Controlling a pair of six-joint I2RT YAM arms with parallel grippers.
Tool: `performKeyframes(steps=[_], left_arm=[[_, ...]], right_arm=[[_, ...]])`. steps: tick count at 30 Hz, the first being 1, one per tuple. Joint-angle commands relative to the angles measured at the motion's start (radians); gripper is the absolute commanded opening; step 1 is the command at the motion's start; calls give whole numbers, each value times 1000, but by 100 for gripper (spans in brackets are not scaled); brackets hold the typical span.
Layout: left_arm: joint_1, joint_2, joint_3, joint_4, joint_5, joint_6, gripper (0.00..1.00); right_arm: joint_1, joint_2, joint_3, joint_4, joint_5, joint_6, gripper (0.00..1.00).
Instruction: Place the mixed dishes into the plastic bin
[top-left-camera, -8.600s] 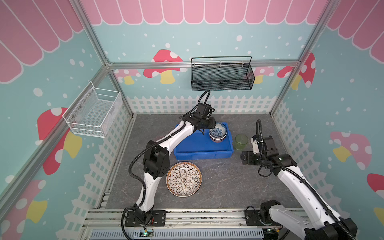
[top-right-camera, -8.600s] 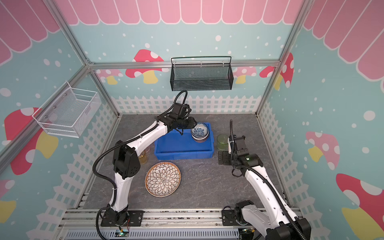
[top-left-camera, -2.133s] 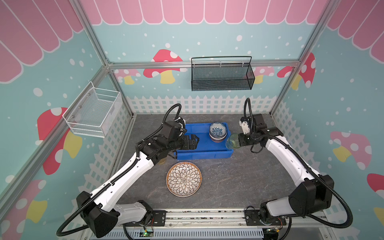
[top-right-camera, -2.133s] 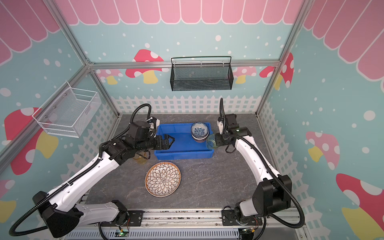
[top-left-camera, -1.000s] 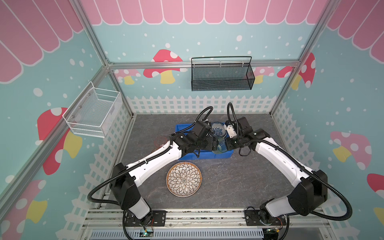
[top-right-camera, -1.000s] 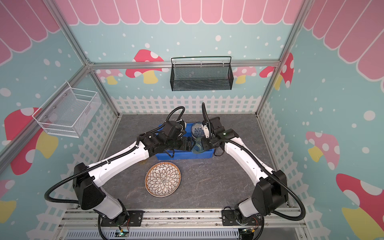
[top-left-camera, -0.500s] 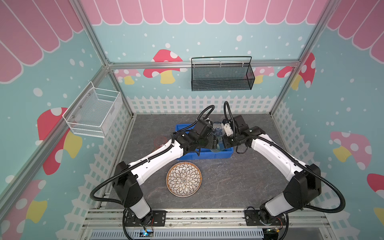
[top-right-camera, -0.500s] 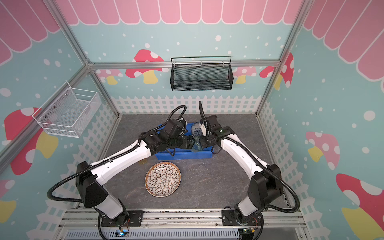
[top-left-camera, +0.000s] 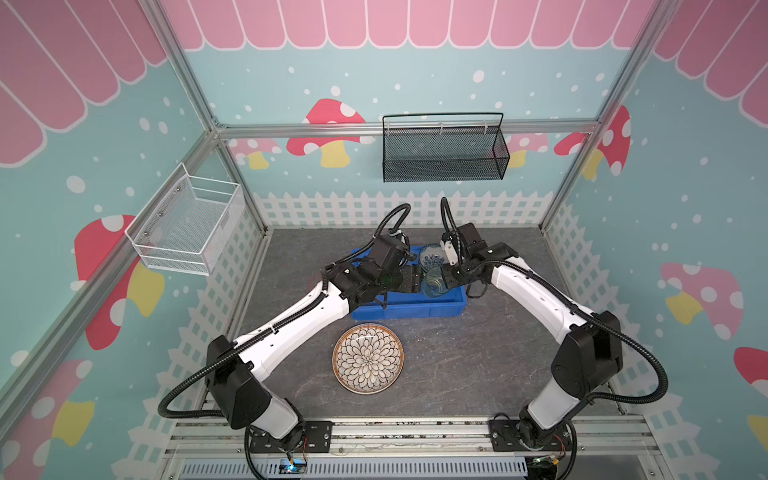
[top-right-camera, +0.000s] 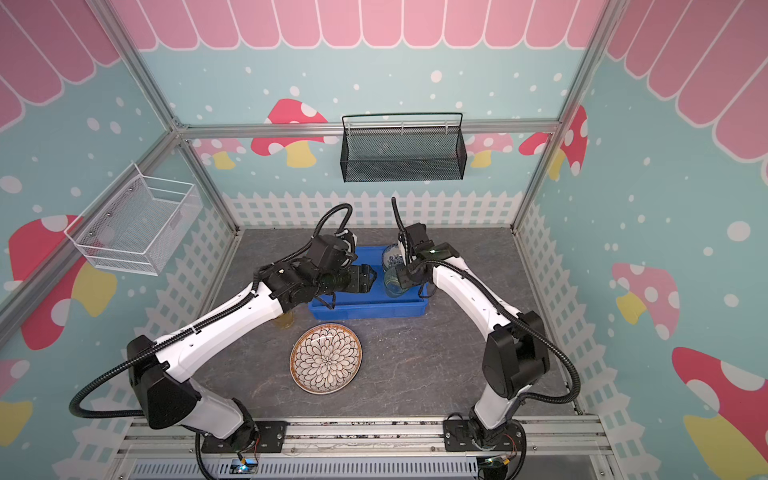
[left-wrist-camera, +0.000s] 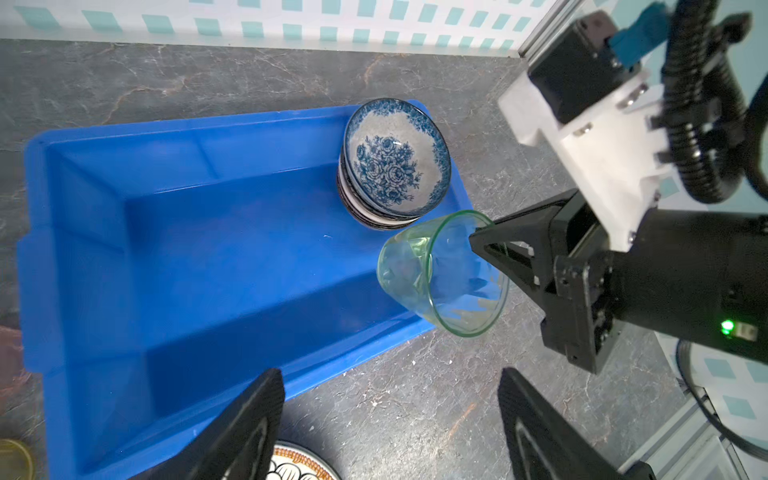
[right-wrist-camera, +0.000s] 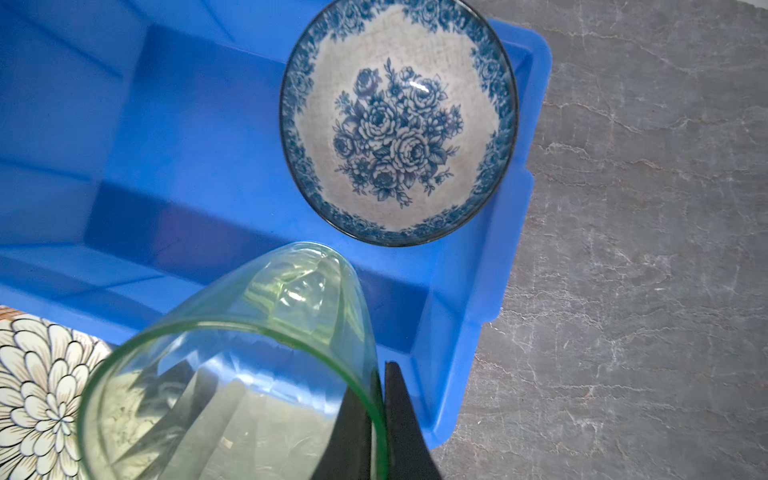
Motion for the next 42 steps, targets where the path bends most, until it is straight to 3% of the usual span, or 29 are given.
performKeyframes(steps=[1,12,39,42], left_arm=[[21,-39,-38,-5,-5,-2,81],[63,-79,-96,11,20,-11,83],[102,-90,-148,34,65,-37,90],[103,-87,-151,34,66,-42,90]], right_arm=[[-3,16,28,-28,42,-8,0],[-15,67,8,-38,88,1,0],[-36,144,-57,39,52,-7,0],[-37,146,-64,45,47,-10,3]])
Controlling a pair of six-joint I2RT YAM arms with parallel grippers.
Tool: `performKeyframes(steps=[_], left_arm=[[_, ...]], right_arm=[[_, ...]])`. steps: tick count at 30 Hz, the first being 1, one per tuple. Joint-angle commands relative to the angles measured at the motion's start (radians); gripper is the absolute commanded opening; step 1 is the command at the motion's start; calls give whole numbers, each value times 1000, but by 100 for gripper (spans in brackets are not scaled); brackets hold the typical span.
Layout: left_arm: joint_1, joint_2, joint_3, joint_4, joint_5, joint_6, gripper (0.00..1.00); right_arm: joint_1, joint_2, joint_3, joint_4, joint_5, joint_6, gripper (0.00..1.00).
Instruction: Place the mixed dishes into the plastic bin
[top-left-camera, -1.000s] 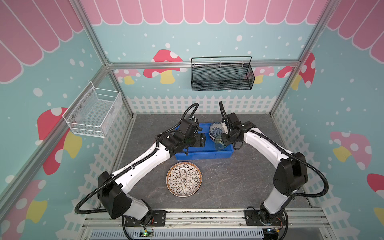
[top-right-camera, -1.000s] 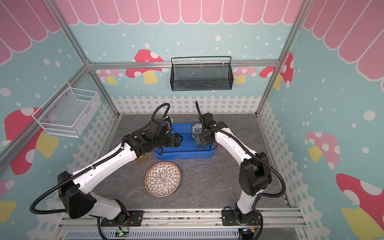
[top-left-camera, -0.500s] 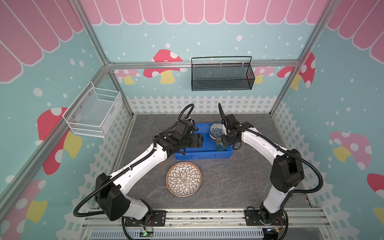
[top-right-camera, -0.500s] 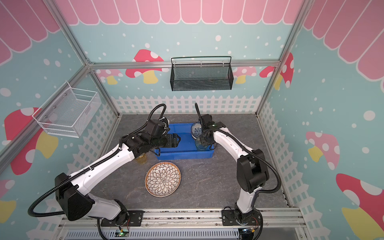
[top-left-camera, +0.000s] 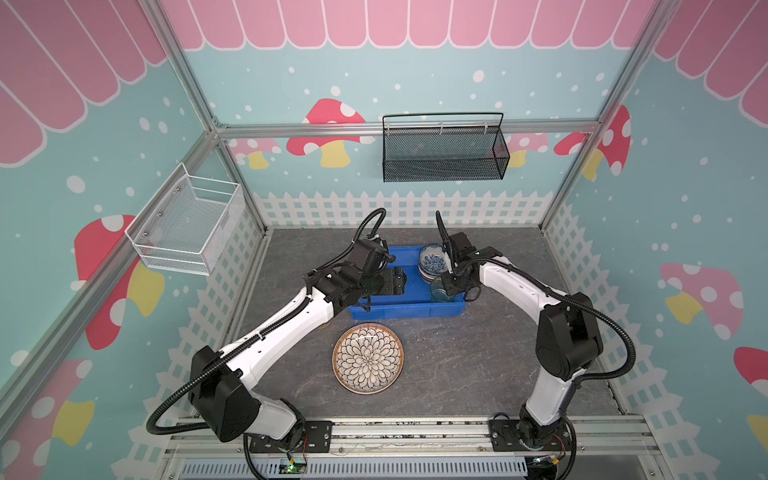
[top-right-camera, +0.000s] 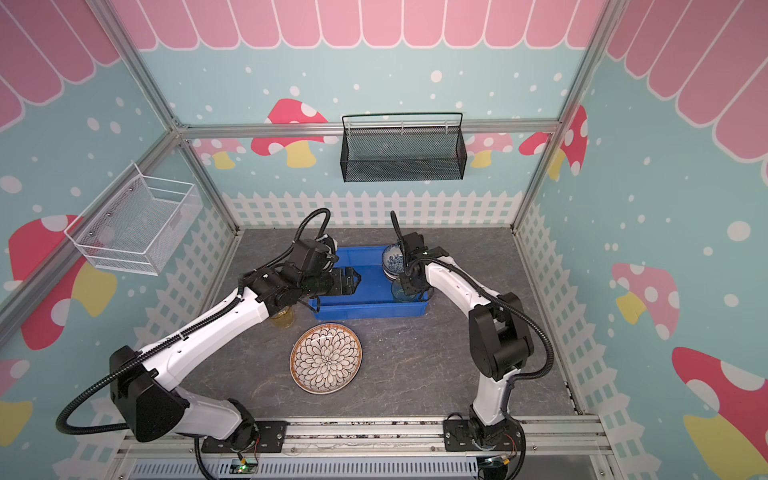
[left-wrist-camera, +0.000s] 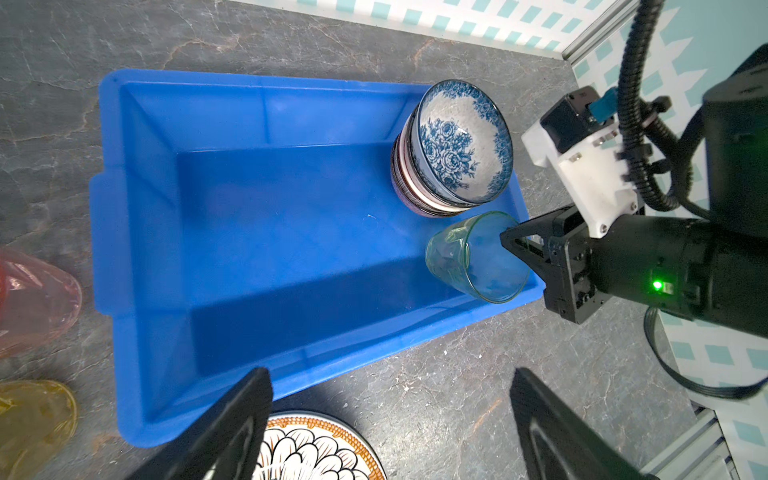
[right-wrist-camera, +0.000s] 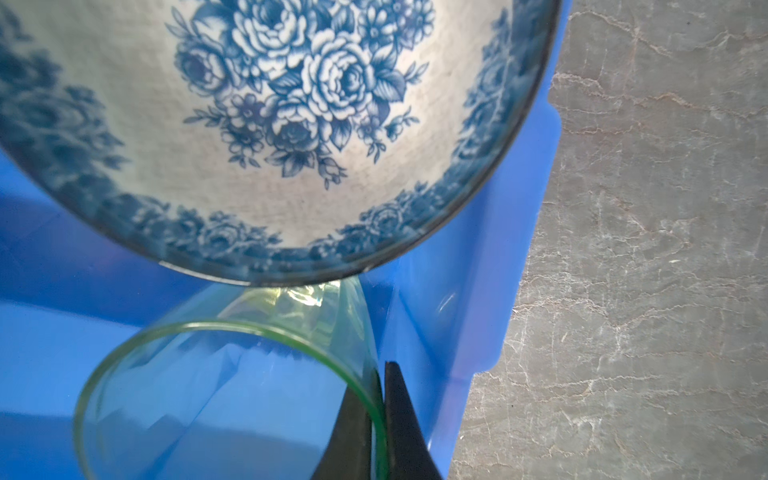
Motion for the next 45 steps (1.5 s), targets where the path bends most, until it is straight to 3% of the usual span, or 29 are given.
performKeyframes(steps=[1,21,29,32,36,37,39,42,45], left_arm=[[8,-6,-11,9,9,-12,90],[19,-5,-15,10,32,-23,92],[106,-62,-37,-35,46,-84,96],[156,-102,-54,-90,28,-108,99],[218,-193,-100,-168,-32,-134,99],[227,-224,-115,-189,-50,-141,99],[279,-276,-134,-246,-91,-151,99],[343,-338,-165,-352,-193,-172,99],[435,-395,-237,-389,-179,-183,99]], right_arm=[[-4,14,-20,4,-16,-11,4],[-5,1,-19,3,-16,-13,28],[-5,-82,12,-38,3,-13,38],[-7,-125,9,-46,8,-5,48],[-5,-195,-5,-44,4,9,70],[-6,-212,-8,-42,-1,10,76],[-6,-244,-12,-39,-14,13,99],[-10,-288,-36,-9,-67,1,98],[-36,-324,-90,48,-157,-14,98]])
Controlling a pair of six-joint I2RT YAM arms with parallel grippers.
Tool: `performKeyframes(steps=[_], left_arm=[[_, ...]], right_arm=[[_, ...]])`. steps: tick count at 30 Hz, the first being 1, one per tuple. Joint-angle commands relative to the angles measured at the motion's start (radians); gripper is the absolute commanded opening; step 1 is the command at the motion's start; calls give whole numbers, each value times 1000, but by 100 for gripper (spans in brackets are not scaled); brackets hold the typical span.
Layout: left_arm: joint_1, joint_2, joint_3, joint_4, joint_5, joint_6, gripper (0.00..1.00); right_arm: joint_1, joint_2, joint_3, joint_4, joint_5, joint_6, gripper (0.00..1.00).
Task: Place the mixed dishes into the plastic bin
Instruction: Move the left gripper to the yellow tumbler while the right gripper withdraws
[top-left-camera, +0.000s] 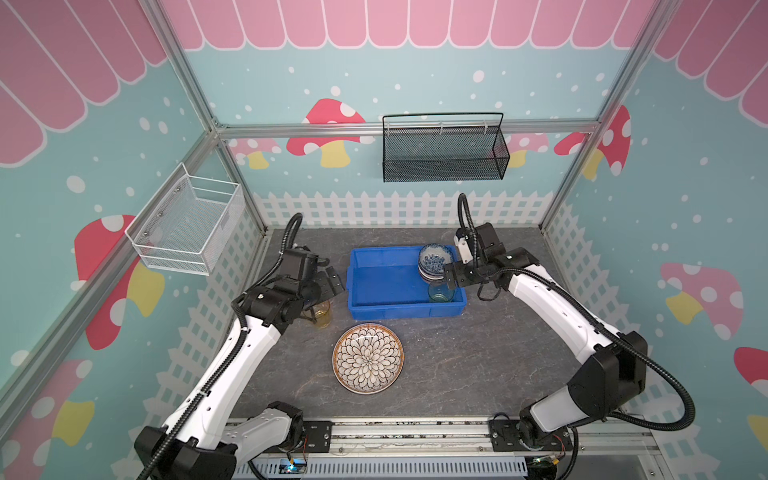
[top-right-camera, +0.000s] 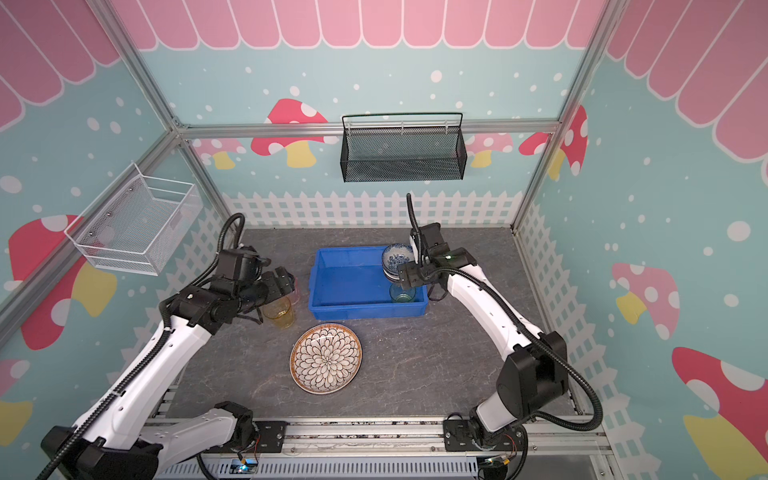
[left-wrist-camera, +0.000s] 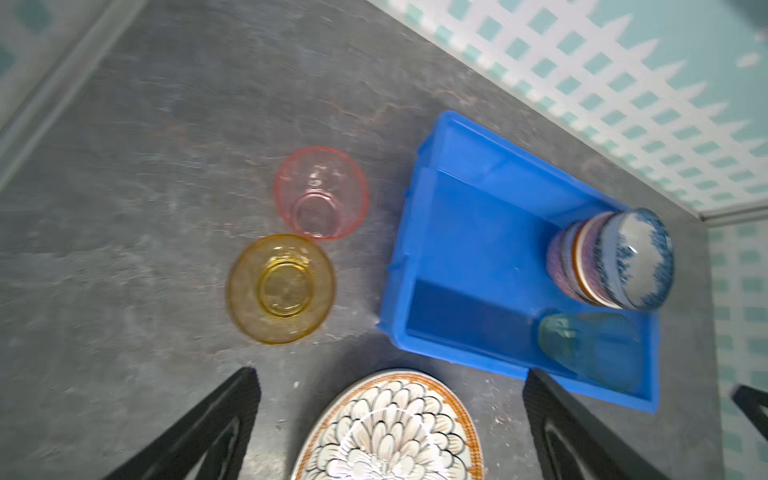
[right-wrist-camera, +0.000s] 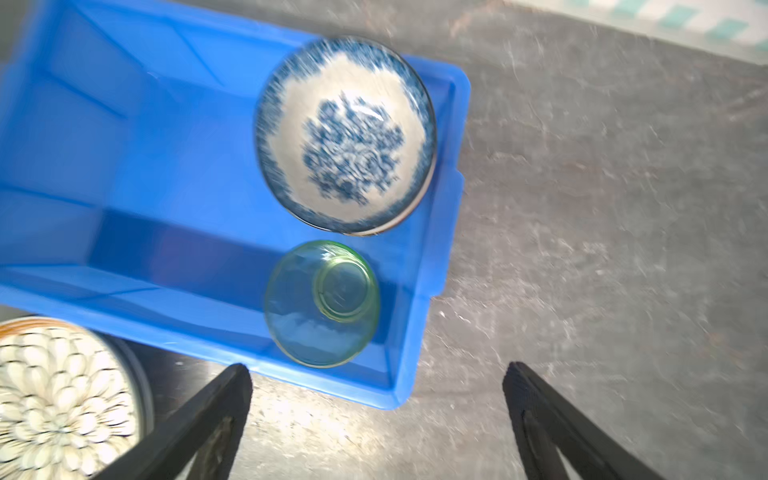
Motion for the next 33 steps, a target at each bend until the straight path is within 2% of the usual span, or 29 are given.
performKeyframes(steps=[1,4,8,13,20,26,30,33], left_arm=[[89,-49,-82,-121,-38,-42,99],[155,-77,-152,-118,-40,-55,99],[227,-32,-215,-106,-29,-61,96],[275,48,-252,-18,28,-54,93],[297,150,-240,72,80,-43,86],[299,203,-205,100,101,-33,78],[299,261,-182,115,108,-20,76],[300,289,-176,138,133,-20,70]], right_arm=[[-32,-30,-56,43,-101,-21,98],[-58,-41,-95,85,-152,-46,98],[-82,-60,-112,118,-240,-96,98],[-106,-91,-116,138,-251,-121,98],[-139,-58,-111,142,-278,-146,98],[-154,-32,-112,158,-296,-147,98],[-162,-23,-116,168,-291,-149,98],[-168,-21,-119,170,-298,-147,99]])
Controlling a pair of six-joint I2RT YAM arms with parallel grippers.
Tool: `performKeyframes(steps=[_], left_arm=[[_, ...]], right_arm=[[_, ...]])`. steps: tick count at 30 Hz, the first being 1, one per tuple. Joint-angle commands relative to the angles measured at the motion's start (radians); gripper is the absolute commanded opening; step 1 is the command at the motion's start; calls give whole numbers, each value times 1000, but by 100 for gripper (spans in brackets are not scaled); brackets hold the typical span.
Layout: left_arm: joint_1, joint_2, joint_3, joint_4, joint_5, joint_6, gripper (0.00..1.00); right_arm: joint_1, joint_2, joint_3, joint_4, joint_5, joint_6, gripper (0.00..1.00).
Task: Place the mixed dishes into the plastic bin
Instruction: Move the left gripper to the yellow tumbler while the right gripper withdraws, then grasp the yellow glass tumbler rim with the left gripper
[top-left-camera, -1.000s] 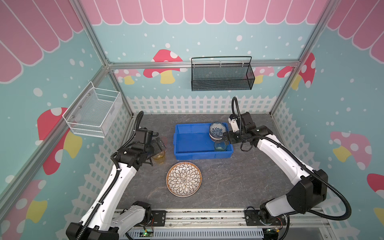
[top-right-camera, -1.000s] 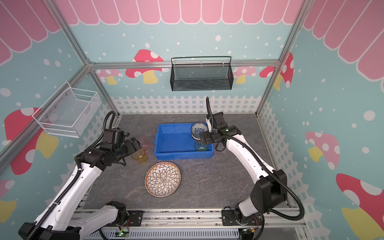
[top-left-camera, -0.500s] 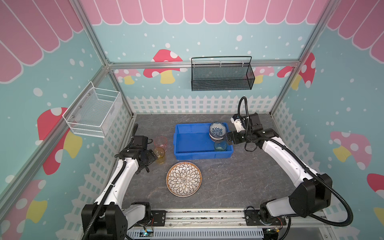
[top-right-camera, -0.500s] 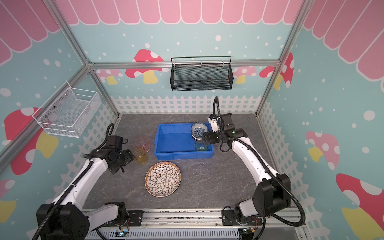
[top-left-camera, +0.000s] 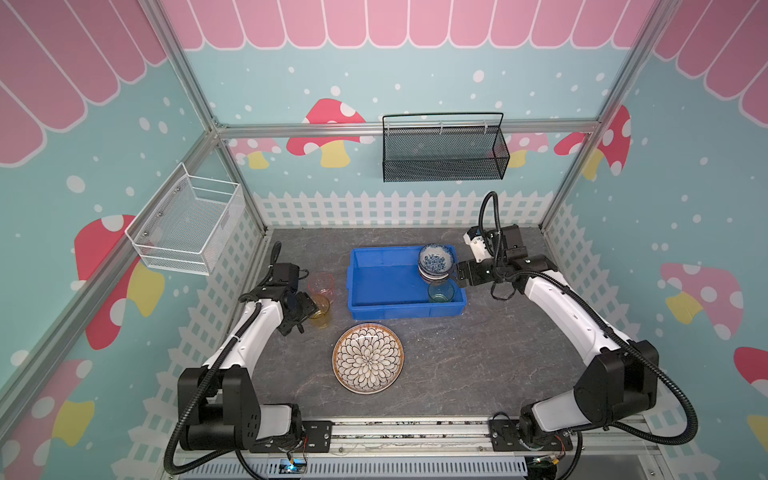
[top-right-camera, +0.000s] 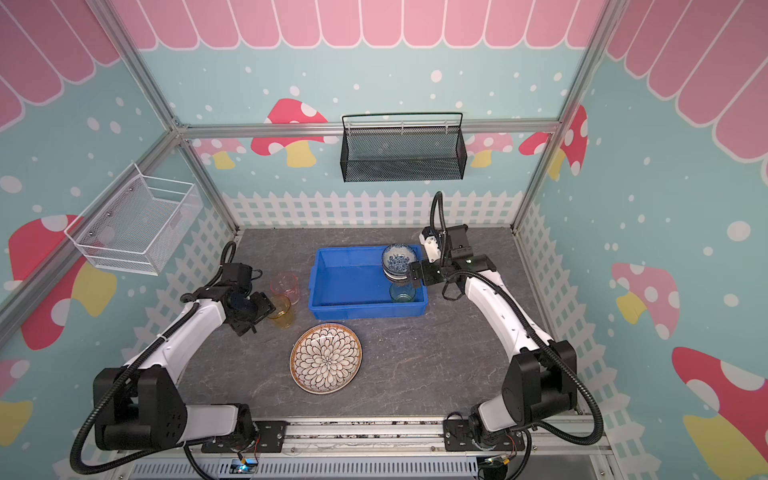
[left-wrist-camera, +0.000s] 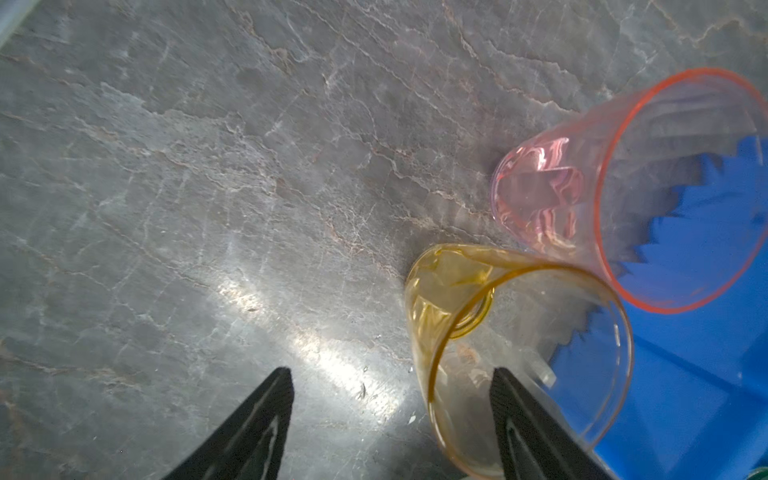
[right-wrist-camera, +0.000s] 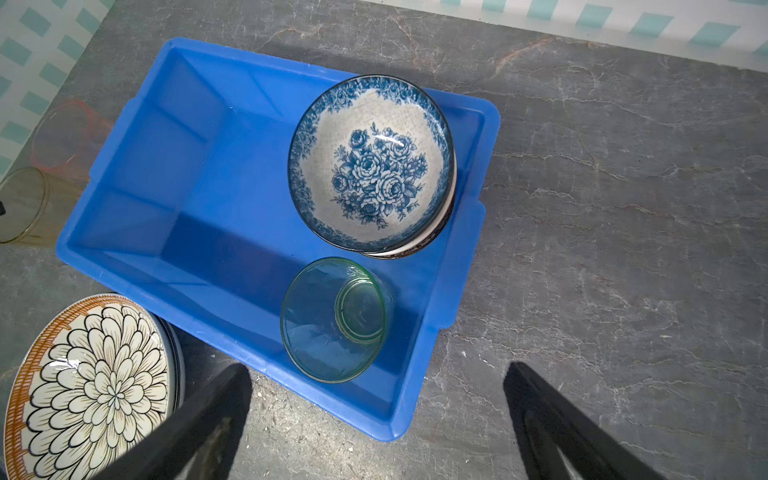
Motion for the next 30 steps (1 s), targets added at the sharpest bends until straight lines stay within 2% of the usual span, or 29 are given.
performKeyframes(steps=[1,9,30], left_arm=[[6,18,23,43,24,4,68],[6,21,6,54,15,8,55],[6,68,4,88,51,36,44]], right_arm=[[-8,8,-9,14,-15,-23,99],[-13,-14,-29,16,-14,-21,98],[-21,-83,-87,19,4,21,98]])
